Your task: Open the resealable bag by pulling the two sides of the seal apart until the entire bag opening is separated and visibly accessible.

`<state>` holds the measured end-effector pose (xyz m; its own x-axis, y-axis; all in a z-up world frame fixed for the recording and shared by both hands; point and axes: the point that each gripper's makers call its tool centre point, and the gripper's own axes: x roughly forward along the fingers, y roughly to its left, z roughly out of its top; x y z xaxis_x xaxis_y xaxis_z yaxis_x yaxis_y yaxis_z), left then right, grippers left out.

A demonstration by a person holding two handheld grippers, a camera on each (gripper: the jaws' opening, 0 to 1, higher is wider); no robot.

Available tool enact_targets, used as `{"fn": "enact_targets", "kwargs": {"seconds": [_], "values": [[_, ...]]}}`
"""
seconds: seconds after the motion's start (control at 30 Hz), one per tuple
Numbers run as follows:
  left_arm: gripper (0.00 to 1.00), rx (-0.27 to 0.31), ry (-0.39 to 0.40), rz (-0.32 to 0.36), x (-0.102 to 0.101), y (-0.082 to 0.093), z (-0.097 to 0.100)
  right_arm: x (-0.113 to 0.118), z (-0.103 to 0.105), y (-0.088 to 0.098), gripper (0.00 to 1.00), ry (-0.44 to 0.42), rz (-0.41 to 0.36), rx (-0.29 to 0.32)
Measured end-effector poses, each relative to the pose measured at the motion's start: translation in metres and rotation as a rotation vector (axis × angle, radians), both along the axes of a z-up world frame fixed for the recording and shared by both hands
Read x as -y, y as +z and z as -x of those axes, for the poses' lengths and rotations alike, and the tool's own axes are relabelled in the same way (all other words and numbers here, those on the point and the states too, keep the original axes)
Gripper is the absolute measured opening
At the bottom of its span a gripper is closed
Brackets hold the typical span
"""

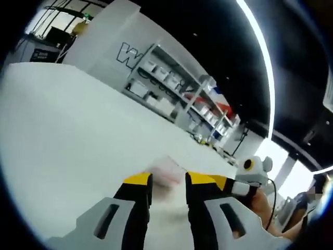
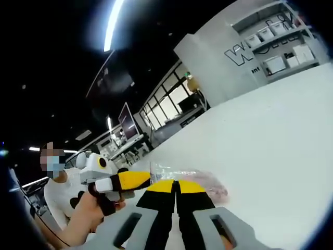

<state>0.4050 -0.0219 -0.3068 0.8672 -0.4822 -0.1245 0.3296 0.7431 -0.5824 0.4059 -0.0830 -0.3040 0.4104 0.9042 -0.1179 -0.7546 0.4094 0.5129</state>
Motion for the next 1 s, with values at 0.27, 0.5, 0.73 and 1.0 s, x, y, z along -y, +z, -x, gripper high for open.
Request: {"fn": "enact_targets", "kwargs": {"seconds": [0.27,0.5,0.73,1.0], "values": [[0.13,0.006,-0.042,0.025,0.007,0.001,0.001,0.0,-0.001,0.0,0.0,-0.002,-0.004,-0.002],[0.11,0.01,-0.061,0.061,0.013,0.004,0.001,0.0,0.0,-0.001,0.0,-0.004,0.0,-0.001],[0.09,-0.005,-0.057,0.052,0.011,0.001,0.001,-0.001,0.002,-0.001,0.0,0.001,0.004,0.001],[0.04,-0.014,-0.058,0.055,0.012,-0.001,0.001,-0.001,0.002,-0.002,0.0,0.001,0.003,0.0]]}}
